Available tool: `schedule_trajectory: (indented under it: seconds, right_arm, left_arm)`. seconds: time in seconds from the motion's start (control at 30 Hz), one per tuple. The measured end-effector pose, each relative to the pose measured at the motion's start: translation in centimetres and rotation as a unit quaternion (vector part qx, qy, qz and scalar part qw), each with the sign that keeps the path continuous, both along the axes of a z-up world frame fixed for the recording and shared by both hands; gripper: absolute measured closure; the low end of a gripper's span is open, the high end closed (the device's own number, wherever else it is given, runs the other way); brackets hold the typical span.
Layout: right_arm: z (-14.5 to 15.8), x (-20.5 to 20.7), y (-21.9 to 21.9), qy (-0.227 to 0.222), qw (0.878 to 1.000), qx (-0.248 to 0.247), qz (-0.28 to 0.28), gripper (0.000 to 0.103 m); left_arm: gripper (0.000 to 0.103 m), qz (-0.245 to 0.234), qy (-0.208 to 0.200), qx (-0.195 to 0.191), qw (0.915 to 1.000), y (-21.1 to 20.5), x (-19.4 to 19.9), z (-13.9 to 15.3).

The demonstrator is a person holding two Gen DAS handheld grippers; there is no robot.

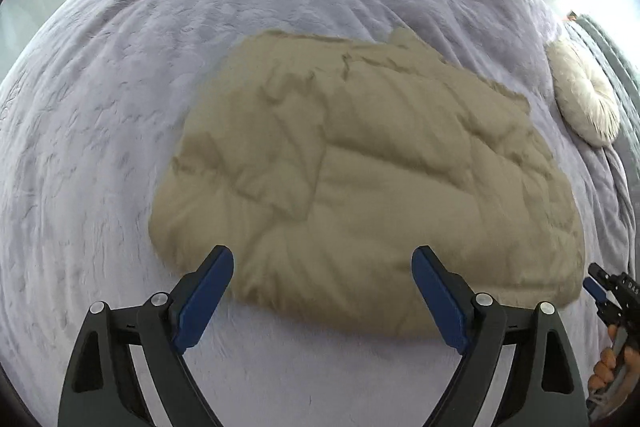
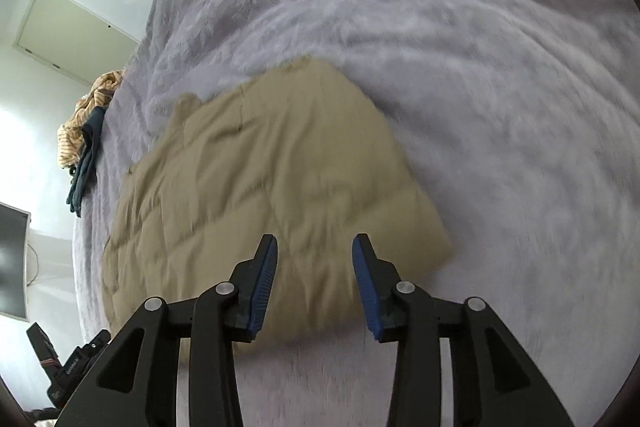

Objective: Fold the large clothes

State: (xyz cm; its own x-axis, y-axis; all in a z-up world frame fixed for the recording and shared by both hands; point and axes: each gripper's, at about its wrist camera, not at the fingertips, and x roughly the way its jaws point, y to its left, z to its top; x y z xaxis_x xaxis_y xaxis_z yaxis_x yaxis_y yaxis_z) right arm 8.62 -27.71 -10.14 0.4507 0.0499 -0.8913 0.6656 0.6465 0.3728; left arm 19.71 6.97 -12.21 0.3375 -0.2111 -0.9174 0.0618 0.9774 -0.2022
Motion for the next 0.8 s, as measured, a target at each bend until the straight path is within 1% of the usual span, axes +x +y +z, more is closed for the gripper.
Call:
schedule_trajectory:
  seconds: [0.1, 0.13, 0.17, 0.23, 0.3, 0.33, 0.37, 0.4, 0.43, 0.63, 0.67, 0.73, 0.8]
  right_arm:
    - [-0.4, -1.4, 1.0, 0.006, 1.0, 0.014, -0.003, 0.06]
    - [-0.5, -1.9, 1.4, 0.009, 1.0, 0.017, -0.002, 0.057]
    - [-0.6, -2.3, 1.8, 0.012, 1.0, 0.019, -0.003, 0.053]
    - [-0.8, -3.1, 2.5, 0.015, 1.0, 0.025, -0.003, 0.048]
    - [-1.1, -3.6, 3.3, 0.02, 0.999, 0.033, -0.003, 0.045]
    - [-1.2, -3.8, 3.6, 0.022, 0.999, 0.037, -0.002, 0.04]
    - [-1.4, -4.0, 4.0, 0.023, 0.999, 0.041, -0.001, 0.034]
    - [-1.5, -4.2, 4.3, 0.024, 0.999, 0.046, -0.001, 0.03]
    - [-1.6, -4.4, 4.6, 0.024, 0.998, 0.05, -0.001, 0.021]
    - [-2.0, -4.9, 5.9, 0.027, 0.997, 0.069, -0.002, 0.021]
    - [-2.0, -4.9, 6.1, 0.026, 0.997, 0.072, 0.001, 0.019]
    - [-2.1, -4.9, 6.5, 0.021, 0.997, 0.078, 0.003, 0.009]
    - [-2.3, -5.0, 6.9, 0.014, 0.996, 0.085, -0.001, 0.009]
  left_arm:
    - [0.01, -0.01, 0.008, 0.018, 0.9998, -0.6, -1.3, -0.3]
    - [0.01, -0.013, 0.011, 0.02, 0.9997, -0.7, -1.7, -0.4]
    - [0.01, -0.015, 0.011, 0.023, 0.9996, -0.7, -2.1, -0.4]
    - [0.01, -0.016, 0.007, 0.035, 0.9992, -0.8, -2.8, -0.5]
    - [0.01, -0.017, 0.007, 0.033, 0.9993, -0.8, -3.3, -0.5]
    - [0.01, -0.018, 0.01, 0.03, 0.9993, -0.8, -3.5, -0.6]
    - [0.01, -0.021, 0.013, 0.03, 0.9993, -0.8, -3.8, -0.7]
    - [0.01, -0.023, 0.015, 0.031, 0.9991, -0.8, -4.0, -0.8]
    - [0.01, -0.026, 0.015, 0.033, 0.999, -0.8, -4.2, -0.9]
    - [0.01, -0.03, 0.02, 0.03, 0.9989, -0.6, -5.2, -1.3]
    - [0.01, -0.033, 0.02, 0.03, 0.9988, -0.7, -5.2, -1.3]
    - [0.01, -0.038, 0.022, 0.032, 0.9985, -0.7, -5.4, -1.6]
    - [0.01, -0.038, 0.027, 0.028, 0.9985, -0.5, -5.6, -1.8]
